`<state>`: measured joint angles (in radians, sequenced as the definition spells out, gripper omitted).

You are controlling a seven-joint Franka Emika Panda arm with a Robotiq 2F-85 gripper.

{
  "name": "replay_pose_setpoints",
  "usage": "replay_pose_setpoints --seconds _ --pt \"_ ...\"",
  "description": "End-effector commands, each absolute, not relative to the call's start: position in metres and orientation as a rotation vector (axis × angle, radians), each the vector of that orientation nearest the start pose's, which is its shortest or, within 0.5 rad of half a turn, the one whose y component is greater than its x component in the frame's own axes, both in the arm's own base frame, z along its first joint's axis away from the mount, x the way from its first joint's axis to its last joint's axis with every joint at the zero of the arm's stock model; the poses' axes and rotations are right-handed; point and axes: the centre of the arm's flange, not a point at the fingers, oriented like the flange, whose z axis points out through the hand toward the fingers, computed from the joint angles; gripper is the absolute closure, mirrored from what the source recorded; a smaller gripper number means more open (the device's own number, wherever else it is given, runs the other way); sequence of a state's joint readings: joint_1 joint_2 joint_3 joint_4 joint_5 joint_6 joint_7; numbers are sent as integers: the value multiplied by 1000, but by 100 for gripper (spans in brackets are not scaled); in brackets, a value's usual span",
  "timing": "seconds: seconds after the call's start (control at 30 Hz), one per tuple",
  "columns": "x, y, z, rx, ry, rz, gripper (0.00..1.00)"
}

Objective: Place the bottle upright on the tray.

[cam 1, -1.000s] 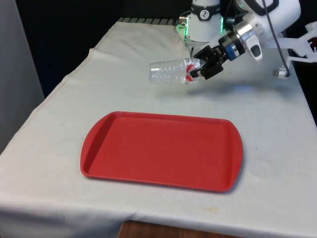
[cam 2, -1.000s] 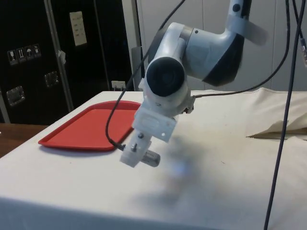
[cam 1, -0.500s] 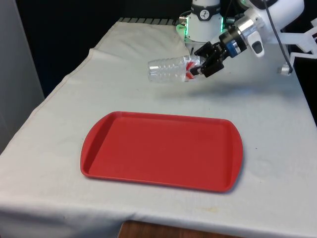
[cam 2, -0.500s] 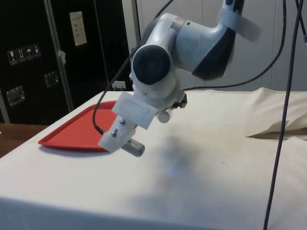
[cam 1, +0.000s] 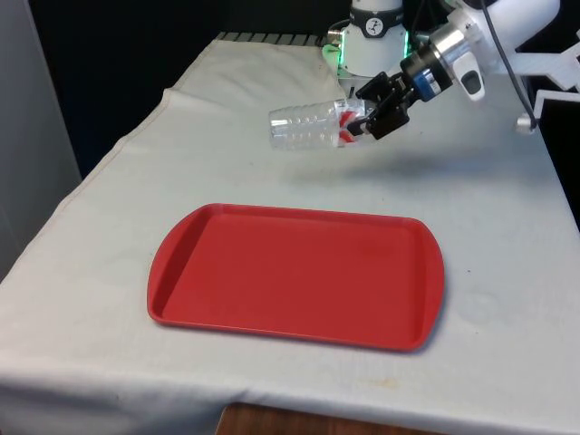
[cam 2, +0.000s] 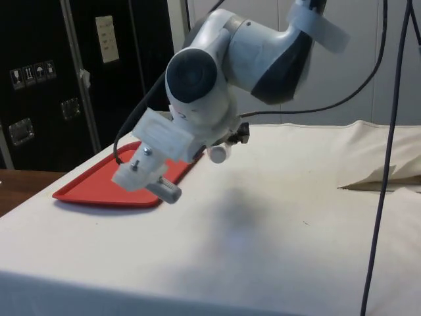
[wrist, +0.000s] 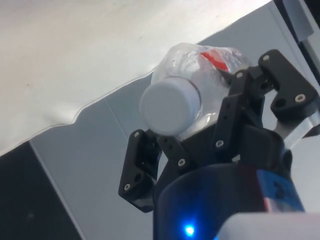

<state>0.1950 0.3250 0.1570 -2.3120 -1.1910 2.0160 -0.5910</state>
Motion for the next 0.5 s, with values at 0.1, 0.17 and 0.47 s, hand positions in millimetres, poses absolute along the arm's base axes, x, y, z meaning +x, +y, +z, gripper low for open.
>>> replay_pose_setpoints --seconds 0.1,0.17,0.47 --pt "472 115 193 1406 1844 -745 67" --pt "474 115 194 1412 1845 -746 67" --pt "481 113 199 1425 1846 -757 67"
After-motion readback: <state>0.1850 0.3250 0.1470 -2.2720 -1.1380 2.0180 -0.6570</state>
